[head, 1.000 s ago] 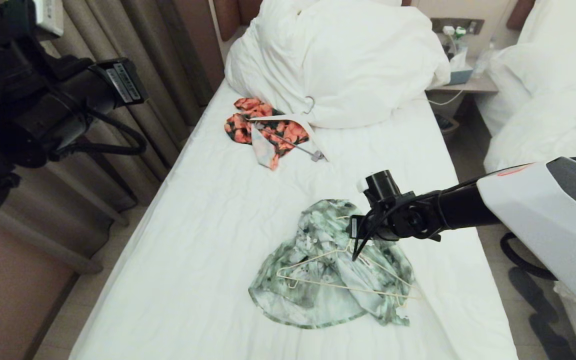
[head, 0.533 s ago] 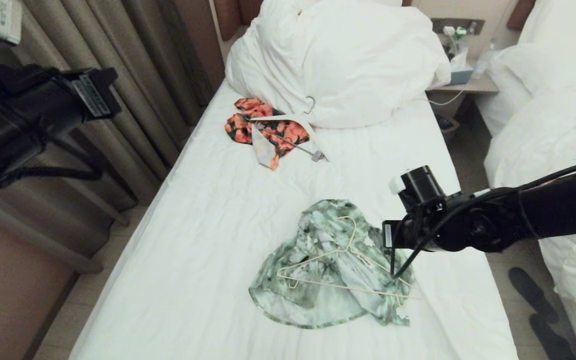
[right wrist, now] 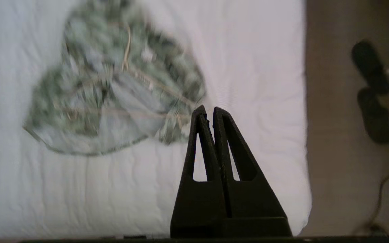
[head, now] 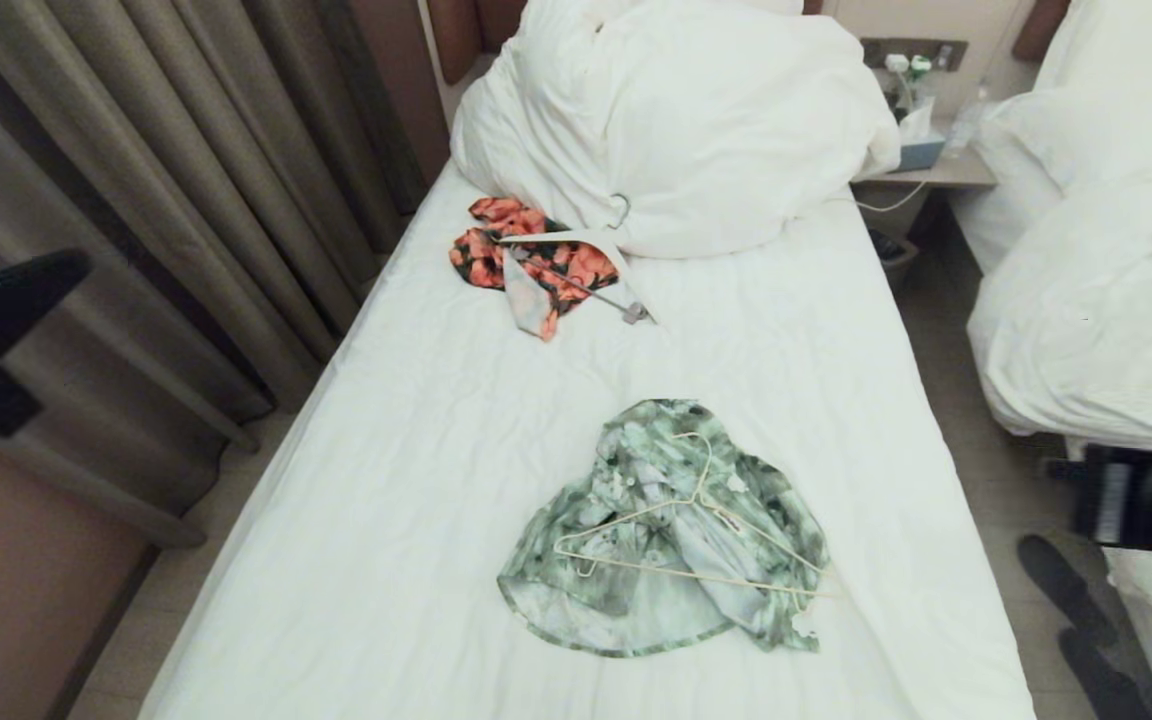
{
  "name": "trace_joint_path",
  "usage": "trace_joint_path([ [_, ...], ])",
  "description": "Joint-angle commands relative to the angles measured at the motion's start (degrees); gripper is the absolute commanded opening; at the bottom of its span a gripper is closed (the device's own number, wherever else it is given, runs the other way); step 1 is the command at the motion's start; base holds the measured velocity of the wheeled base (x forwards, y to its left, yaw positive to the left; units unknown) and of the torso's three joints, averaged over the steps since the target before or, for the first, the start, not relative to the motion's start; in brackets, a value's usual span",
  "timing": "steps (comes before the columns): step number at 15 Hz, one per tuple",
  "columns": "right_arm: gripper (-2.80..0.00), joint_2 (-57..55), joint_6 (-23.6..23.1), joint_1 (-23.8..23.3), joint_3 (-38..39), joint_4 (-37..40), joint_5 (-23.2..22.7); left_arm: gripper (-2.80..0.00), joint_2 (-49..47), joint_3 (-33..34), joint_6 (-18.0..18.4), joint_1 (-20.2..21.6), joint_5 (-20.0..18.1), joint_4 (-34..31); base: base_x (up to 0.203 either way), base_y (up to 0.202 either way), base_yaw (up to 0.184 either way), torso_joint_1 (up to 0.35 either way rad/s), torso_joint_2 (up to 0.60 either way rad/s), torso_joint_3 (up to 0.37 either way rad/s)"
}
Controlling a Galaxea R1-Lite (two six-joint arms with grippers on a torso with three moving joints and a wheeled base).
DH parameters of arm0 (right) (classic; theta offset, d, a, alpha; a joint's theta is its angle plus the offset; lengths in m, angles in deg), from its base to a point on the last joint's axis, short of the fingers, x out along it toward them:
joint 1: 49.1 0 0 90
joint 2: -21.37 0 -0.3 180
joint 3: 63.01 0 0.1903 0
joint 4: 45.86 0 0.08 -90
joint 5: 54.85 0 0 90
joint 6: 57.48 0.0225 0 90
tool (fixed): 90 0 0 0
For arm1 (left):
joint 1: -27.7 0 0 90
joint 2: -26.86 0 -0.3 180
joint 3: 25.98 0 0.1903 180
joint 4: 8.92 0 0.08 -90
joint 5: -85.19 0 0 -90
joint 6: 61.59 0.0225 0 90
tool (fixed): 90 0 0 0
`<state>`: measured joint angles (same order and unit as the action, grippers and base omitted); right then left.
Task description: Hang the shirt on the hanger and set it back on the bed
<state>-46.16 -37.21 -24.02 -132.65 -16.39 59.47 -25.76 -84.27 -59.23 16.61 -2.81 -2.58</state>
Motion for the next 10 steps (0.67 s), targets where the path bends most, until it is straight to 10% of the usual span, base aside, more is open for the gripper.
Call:
trace_joint_path([
  [1, -2.80, 17.62, -0.67, -3.48, 2.62, 1.03, -0.14, -2.80, 13.77, 3.18, 0.10, 3.42, 0.24, -3.78, 0.000, 0.000, 0.000, 0.000, 0.00, 0.000],
  [10, -2.80, 52.39, -2.51, -21.80, 13.54, 20.60, -2.45, -2.80, 38.42, 19.65, 0.34, 9.24, -1.56, -17.91, 0.000, 0.000, 0.000, 0.000, 0.00, 0.000],
])
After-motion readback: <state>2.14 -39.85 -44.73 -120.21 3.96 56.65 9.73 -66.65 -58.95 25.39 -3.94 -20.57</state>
